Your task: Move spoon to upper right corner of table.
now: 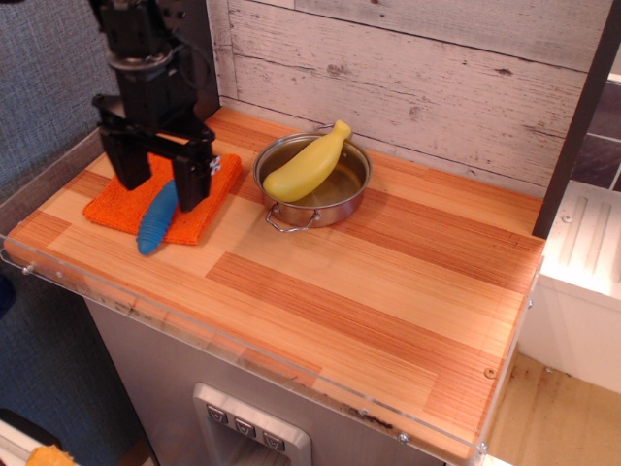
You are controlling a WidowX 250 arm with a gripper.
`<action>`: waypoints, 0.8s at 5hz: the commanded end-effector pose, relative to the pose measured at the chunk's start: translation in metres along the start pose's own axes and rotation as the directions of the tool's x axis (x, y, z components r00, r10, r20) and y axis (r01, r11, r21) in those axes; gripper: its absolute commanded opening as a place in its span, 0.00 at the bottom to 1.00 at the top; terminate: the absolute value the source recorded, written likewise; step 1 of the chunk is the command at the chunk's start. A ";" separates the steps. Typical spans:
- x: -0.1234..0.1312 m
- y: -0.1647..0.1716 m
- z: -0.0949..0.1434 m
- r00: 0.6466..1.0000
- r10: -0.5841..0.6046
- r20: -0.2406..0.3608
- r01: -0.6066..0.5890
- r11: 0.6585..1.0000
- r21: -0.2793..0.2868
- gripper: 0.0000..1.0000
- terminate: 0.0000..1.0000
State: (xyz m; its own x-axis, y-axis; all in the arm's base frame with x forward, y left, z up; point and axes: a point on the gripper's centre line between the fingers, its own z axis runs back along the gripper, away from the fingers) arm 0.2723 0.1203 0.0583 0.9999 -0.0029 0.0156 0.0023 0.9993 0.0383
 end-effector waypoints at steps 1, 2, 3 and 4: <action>0.016 0.019 -0.013 0.996 0.078 0.046 -0.079 0.996 0.034 1.00 0.00; 0.023 0.024 -0.021 0.995 0.091 0.040 -0.093 0.995 0.044 1.00 0.00; 0.028 0.029 -0.025 0.995 0.097 0.034 -0.098 0.994 0.055 1.00 0.00; 0.029 0.031 -0.026 0.995 0.093 0.032 -0.095 0.994 0.059 1.00 0.00</action>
State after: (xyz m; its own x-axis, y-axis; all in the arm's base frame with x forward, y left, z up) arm 0.2979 0.1466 0.0231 0.9963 0.0848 0.0160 -0.0858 0.9930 0.0808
